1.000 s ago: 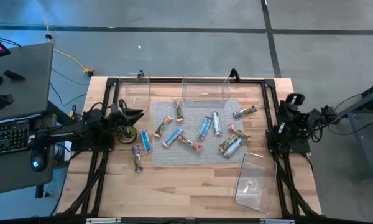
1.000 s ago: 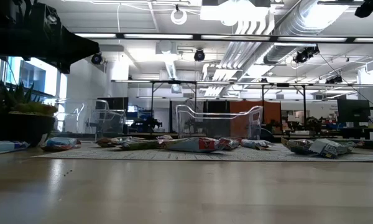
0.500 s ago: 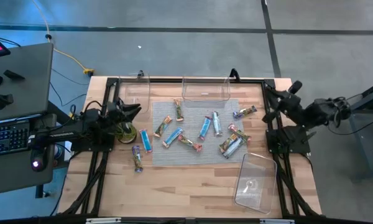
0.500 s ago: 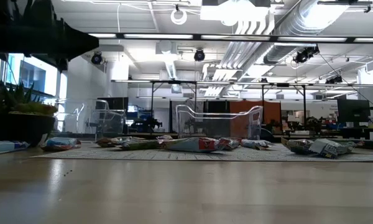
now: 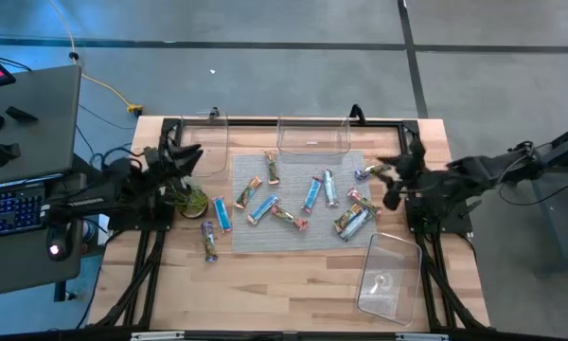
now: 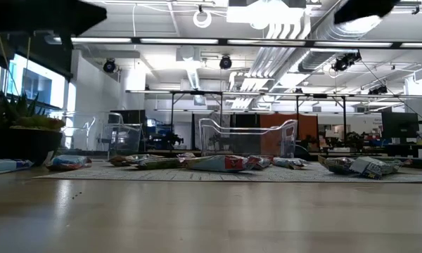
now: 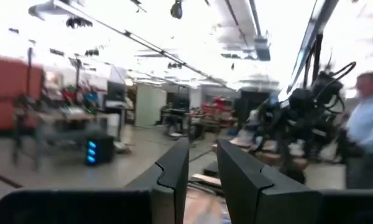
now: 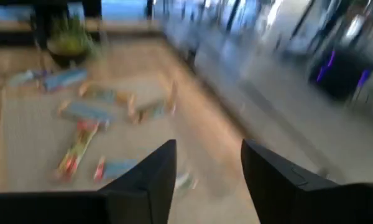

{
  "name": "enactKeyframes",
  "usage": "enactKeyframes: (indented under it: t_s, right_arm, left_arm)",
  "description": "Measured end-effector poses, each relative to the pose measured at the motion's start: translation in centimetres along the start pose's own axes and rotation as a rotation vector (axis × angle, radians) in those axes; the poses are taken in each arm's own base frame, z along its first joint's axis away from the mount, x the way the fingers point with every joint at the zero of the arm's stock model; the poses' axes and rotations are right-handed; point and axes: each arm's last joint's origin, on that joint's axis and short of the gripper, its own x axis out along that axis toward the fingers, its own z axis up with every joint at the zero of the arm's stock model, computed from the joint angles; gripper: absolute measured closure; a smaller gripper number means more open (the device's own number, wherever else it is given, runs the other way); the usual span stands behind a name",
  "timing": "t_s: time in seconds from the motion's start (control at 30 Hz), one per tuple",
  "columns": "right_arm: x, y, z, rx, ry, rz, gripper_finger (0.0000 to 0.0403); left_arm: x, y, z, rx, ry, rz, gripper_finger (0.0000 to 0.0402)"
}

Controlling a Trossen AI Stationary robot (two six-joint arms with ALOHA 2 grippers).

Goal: Pick and place Granola Bars by type
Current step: Put the blue granola bar into the right transparent bin

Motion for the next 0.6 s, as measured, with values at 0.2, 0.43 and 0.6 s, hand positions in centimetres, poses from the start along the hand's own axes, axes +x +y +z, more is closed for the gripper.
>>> enactKeyframes:
  t_s: [0.2, 0.43, 0.6]
  right_arm:
    - [3.6, 1.3, -4.0, 0.067, 0.286, 0.004, 0.0224]
    - [7.0, 0.5, -7.6, 0.061, 0.521, -0.067, 0.0224]
    - [8.9, -1.0, -7.8, 0.123, 0.614, -0.092, 0.0224]
  left_arm:
    - [2.2, -0.4, 3.6, 0.228, 0.142, 0.007, 0.0295]
    - [4.6, -0.8, 4.4, 0.310, 0.306, 0.051, 0.0245]
    - [5.6, -1.0, 4.0, 0.383, 0.346, 0.061, 0.0234]
